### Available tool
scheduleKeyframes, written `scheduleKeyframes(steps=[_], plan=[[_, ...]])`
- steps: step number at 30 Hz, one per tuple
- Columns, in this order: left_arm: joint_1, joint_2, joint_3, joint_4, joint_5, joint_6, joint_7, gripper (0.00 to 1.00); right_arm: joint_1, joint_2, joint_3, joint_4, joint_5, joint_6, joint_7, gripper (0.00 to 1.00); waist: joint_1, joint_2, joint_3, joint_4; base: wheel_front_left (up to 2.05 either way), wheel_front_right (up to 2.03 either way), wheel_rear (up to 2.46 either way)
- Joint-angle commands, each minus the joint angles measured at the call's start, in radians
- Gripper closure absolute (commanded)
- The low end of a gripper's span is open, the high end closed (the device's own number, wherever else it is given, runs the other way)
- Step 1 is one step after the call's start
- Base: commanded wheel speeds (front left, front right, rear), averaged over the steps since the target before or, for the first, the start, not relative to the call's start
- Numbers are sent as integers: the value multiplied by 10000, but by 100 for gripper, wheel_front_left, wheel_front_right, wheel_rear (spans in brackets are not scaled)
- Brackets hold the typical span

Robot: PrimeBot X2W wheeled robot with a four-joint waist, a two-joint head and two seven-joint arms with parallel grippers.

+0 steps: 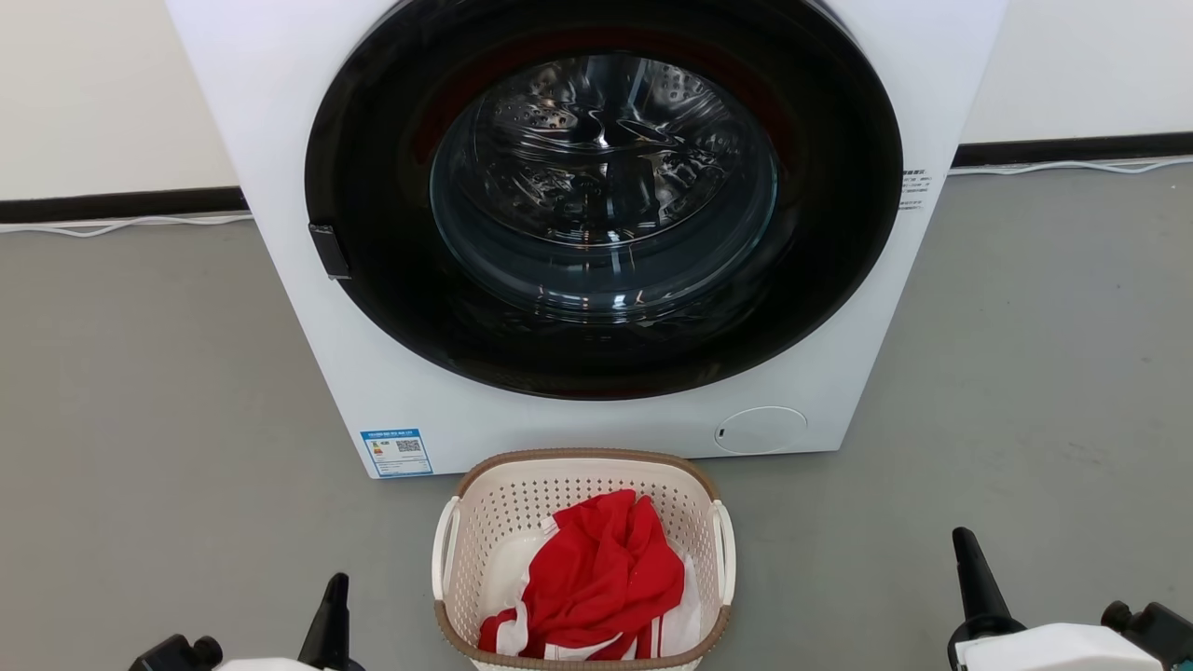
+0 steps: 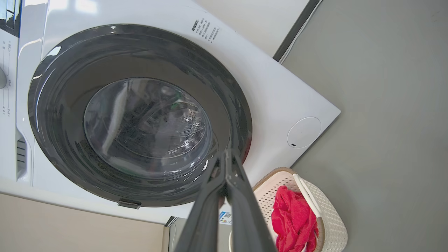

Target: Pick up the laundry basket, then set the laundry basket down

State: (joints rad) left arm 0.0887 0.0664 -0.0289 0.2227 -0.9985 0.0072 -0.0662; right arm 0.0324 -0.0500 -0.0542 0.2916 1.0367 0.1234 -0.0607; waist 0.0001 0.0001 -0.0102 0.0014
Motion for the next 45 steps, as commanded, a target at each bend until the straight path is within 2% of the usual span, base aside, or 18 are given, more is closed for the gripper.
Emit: scheduleKeyframes(steps=[1,45], plan=[[-654,77,265,-203,-286,-145,52,100,-498,-120,99,-311,270,43,93,100,0,-1,3,0,0,0,0],[-1749,27,1039,152,-5385,-1190,1360,100,-1251,-124,-350,-452,5002,68,1375,100,0,-1,113,-12,0,0,0]])
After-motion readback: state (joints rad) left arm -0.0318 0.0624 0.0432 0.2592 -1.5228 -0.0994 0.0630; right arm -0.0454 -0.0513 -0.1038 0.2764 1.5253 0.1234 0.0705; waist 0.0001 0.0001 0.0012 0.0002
